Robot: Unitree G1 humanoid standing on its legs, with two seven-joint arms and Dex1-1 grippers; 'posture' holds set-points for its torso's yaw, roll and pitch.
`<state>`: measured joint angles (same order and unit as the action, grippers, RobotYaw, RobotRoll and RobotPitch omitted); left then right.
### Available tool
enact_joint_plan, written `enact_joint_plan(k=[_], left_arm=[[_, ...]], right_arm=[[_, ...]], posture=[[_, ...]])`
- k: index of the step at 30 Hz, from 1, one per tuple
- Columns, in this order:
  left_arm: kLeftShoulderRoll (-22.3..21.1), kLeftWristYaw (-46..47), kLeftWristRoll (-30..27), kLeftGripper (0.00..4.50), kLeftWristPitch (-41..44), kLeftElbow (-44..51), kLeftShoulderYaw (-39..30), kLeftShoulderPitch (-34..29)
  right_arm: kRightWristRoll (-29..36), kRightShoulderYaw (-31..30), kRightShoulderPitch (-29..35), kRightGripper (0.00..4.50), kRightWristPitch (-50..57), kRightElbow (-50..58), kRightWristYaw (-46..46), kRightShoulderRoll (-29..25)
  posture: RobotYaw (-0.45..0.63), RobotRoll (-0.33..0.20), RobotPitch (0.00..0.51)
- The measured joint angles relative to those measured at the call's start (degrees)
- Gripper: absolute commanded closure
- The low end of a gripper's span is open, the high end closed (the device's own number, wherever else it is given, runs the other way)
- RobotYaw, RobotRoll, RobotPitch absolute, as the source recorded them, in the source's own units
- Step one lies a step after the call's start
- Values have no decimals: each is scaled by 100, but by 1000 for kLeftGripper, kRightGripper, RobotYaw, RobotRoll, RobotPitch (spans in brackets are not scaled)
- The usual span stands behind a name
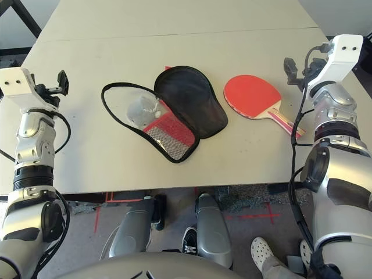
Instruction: Store the ping-pong paddle in its case and zip it.
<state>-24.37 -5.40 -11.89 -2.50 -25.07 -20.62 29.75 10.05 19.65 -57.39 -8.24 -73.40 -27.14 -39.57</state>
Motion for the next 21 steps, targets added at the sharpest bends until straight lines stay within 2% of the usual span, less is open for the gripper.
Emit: enact_joint_plan(k=[11, 15, 21], left_arm=[[-150, -34, -124, 0, 273, 168, -118, 163], [-287, -359, -405, 0, 987, 799, -32, 556], [-396, -1132, -917, 0, 2249, 2228, 554, 1157]], right_arm=[[3, 111, -1, 24, -3, -6, 81, -24], [3, 128, -2, 24, -2, -12, 88, -40], [7, 129, -3, 24, 34, -13, 16, -40]], posture=[[0, 0, 192], [-3, 0, 189], [-6, 0, 188]])
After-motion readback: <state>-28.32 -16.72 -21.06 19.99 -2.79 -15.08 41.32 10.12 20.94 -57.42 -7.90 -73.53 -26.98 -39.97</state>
